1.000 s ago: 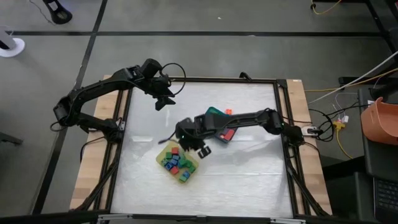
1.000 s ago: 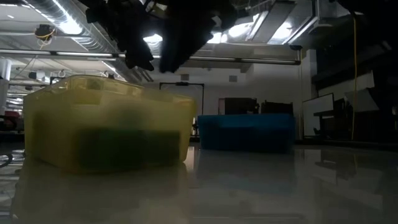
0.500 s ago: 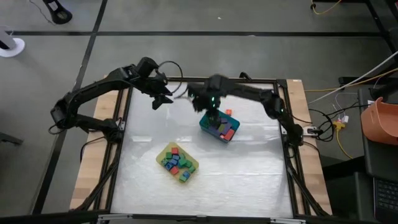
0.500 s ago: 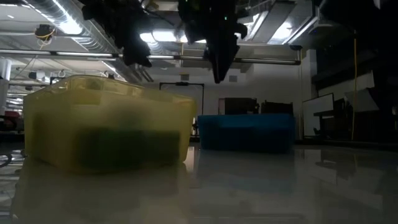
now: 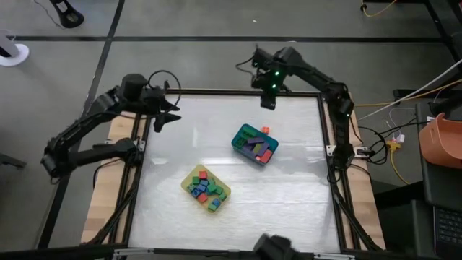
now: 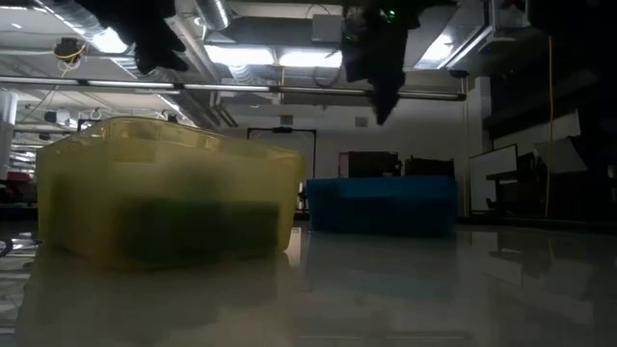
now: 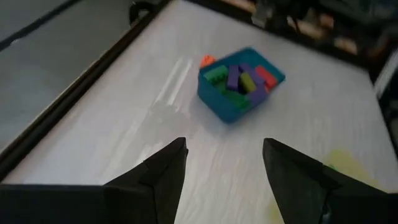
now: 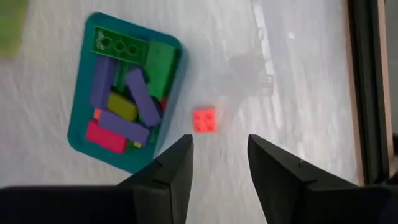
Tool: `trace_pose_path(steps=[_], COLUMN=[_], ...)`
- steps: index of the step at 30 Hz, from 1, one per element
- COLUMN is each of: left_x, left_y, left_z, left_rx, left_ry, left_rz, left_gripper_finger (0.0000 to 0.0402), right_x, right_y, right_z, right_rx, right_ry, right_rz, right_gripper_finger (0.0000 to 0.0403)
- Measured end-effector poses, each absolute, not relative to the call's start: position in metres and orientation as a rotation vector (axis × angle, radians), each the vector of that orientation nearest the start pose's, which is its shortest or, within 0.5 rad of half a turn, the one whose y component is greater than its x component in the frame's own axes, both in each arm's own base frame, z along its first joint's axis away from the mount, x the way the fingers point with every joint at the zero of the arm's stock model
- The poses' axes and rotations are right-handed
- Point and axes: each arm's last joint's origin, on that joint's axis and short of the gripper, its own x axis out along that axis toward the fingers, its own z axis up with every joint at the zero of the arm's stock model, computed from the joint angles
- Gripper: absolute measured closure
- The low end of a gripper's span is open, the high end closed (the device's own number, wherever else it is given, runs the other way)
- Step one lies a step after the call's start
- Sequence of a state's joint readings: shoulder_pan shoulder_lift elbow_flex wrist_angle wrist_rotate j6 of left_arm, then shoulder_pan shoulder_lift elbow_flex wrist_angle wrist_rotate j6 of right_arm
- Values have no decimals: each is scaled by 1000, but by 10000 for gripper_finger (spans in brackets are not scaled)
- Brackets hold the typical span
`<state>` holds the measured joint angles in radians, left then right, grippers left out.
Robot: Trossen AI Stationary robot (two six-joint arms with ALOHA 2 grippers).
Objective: Sort blocks by size
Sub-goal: Put the small orange game piece into the yellow bin
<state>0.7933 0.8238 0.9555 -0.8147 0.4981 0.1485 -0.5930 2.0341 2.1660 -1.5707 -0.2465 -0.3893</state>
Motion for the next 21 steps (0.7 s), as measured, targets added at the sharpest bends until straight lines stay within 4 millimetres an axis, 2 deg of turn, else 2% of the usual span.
trace_pose_path(steps=[5,9,16,21], left_x=[108,109,111,110], left_y=[91,93,95,95], left_z=[301,281,267,266], left_rx=[-358,-431,-511,-522], left_ry=[430,363,343,344], left_rz=[319,371,401,404], left_gripper_finger=[202,202,202,202], right_x=[296,287,295,307], right_y=[-235,-247,-244,-227], right_z=[327,304,266,247], right_rx=[334,278,99,-10], right_ry=[1336,1320,1369,1375], right_rz=[-35,72,174,296], right_gripper_finger=[251,251,251,251])
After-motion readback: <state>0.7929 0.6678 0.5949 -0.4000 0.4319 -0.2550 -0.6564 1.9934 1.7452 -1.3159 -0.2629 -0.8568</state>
